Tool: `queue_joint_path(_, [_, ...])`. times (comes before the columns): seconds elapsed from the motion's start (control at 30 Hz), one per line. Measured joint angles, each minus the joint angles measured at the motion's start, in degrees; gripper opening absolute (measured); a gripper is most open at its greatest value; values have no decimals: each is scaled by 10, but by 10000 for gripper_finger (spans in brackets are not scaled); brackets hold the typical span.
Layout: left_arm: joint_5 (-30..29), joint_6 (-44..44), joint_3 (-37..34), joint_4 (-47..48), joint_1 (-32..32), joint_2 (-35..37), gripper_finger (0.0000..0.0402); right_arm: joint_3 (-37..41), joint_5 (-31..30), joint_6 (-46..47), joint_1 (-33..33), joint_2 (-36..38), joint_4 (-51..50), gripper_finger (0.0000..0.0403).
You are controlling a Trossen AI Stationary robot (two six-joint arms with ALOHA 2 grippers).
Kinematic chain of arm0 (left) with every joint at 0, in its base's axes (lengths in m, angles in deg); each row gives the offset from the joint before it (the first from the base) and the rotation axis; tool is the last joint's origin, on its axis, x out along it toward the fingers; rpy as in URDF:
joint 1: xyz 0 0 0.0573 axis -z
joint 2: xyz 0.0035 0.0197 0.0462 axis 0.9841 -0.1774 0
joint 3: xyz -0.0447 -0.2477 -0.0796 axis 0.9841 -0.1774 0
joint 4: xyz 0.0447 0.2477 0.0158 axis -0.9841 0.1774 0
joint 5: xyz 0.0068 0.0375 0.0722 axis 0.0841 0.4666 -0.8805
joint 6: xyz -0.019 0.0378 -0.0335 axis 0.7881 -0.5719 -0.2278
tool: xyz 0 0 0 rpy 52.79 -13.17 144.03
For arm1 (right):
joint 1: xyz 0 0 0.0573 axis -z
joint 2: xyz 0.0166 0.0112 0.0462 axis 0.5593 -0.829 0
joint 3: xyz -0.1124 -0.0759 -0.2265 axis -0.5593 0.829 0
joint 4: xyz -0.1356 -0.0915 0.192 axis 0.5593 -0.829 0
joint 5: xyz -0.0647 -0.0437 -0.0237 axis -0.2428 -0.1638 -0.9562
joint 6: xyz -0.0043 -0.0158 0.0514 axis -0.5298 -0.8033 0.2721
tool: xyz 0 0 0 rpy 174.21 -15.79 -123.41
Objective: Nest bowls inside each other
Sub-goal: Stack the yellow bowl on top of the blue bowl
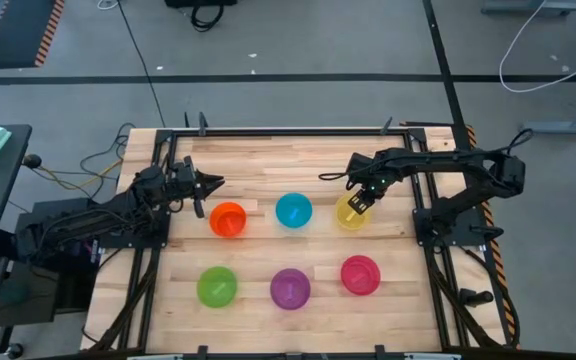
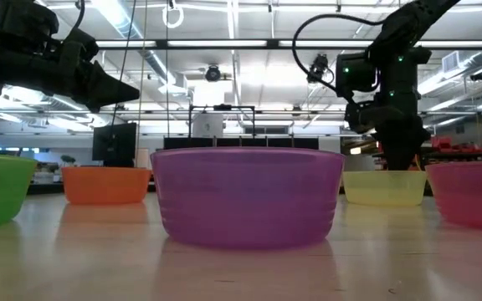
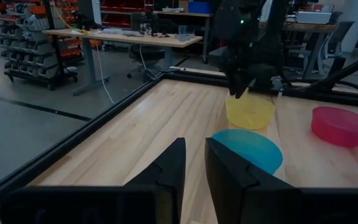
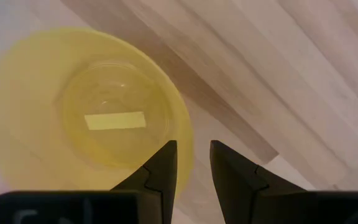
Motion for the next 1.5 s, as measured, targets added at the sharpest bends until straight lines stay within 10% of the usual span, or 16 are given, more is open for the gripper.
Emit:
queue_joint_path(1.17, [0, 3, 0, 1, 0, 0, 56, -4, 2, -43, 0, -44, 54, 5])
queue_joint_path(1.5, [0, 3, 0, 1, 0, 0, 52, -111, -26, -65, -37, -45, 24, 2])
